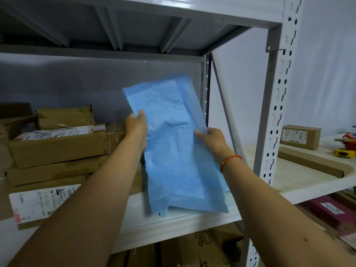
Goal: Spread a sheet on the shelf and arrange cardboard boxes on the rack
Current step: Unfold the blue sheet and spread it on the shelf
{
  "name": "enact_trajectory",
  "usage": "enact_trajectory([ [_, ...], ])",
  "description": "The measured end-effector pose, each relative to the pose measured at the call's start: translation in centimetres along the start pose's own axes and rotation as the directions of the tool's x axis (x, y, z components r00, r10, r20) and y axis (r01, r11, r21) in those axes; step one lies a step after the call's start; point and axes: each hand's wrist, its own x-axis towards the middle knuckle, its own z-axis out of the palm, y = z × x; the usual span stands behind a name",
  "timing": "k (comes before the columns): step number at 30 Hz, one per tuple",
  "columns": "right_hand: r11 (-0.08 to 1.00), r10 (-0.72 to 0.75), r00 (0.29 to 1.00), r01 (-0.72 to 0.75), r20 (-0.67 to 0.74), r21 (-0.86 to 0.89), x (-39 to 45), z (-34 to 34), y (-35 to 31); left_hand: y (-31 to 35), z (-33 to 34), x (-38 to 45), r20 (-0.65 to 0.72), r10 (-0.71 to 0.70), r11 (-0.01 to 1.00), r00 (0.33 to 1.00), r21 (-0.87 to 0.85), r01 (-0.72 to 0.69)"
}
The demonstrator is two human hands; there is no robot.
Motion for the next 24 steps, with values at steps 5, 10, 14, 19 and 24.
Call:
enact_trajectory([
  [5,1.0,0.005,0.986,0.0,-0.164,0.028,1.0,0.2,-0.1,0.8,-0.4,-0.5,0.151,-0.231,0.972,0.961,0.009,0.233],
  [10,0.957,0.215,0.975,-0.201,-0.05,0.209,1.4,-0.2,-0.7,-1.4,-0.6,-1.5,0.12,-0.257,0.918,0.959,0.342,0.203],
  [14,0.765,0.208,0.965,-0.261,0.159,0.588,0.4,1.0,-2.4,-0.4,1.0,-3.4,0.318,-0.213,0.907,0.924,0.416,0.065],
  [19,0.786,0.05,0.898,-0.306,0.438,0.538,-0.2,1.1,-4.9,2.3,2.7,-4.6,0.541,-0.295,0.703,0.788,0.681,-0.205],
  [24,0.926,0.037,0.88,-0.208,0.473,0.315,0.4,-0.7,-3.0,2.0,1.1,-1.4,0.241,0.005,0.56,0.97,0.803,-0.202],
])
